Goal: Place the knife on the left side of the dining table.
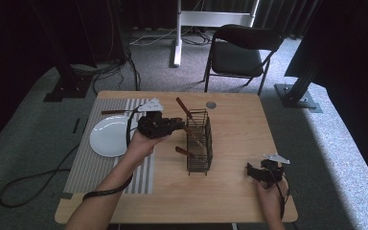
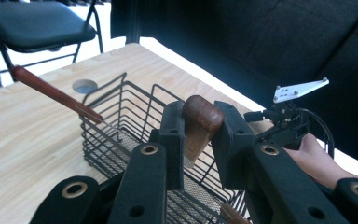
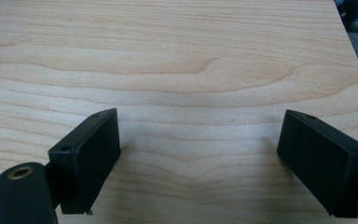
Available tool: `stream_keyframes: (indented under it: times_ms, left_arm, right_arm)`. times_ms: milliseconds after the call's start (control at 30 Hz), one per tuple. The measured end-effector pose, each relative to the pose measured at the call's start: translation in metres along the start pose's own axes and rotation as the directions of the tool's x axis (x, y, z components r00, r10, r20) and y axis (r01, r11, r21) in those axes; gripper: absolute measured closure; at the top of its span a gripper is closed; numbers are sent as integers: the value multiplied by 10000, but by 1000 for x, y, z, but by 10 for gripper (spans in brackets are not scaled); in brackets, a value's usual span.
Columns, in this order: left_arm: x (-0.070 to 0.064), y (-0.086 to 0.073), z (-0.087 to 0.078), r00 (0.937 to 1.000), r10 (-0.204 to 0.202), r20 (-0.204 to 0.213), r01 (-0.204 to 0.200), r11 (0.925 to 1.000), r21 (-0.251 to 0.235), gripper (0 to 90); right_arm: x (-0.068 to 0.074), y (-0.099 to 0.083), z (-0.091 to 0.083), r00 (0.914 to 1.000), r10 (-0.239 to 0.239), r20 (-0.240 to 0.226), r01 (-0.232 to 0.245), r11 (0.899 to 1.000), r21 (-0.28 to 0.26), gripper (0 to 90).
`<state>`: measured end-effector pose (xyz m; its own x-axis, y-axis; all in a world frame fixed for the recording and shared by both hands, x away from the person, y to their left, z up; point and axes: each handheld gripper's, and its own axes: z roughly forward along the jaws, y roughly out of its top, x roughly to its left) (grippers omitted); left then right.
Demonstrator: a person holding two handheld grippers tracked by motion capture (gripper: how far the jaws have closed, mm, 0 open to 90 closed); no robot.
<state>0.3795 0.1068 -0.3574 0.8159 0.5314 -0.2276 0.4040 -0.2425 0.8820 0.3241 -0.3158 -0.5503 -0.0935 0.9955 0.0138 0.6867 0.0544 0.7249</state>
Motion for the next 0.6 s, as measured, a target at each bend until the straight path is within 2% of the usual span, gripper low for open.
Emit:
stream_keyframes:
  times_ms: [33, 133, 233, 333, 600]
  left_arm:
    - [-2, 3, -8, 10000, 69, -58, -70, 9999, -145, 753]
    - [-2, 7, -18, 10000, 47, -24, -48, 9995, -304, 753]
    - [-2, 7, -22, 10000, -52, 0, 51, 9991, -429, 753]
    - [-5, 10, -33, 9999, 163, 29, -162, 9987, -488, 753]
    - [-8, 20, -59, 9988, 350, -348, -378, 9958, -837, 753]
  right_arm:
    - [0, 0, 0, 10000, -9, 3, 9, 10000, 1, 124]
    - [0, 0, 0, 10000, -5, 1, 5, 10000, 7, 124]
    - [0, 0, 0, 10000, -5, 2, 5, 10000, 8, 124]
    - [0, 0, 0, 10000, -6, 0, 6, 10000, 8, 124]
    - [0, 0, 0, 10000, -5, 1, 5, 10000, 7, 124]
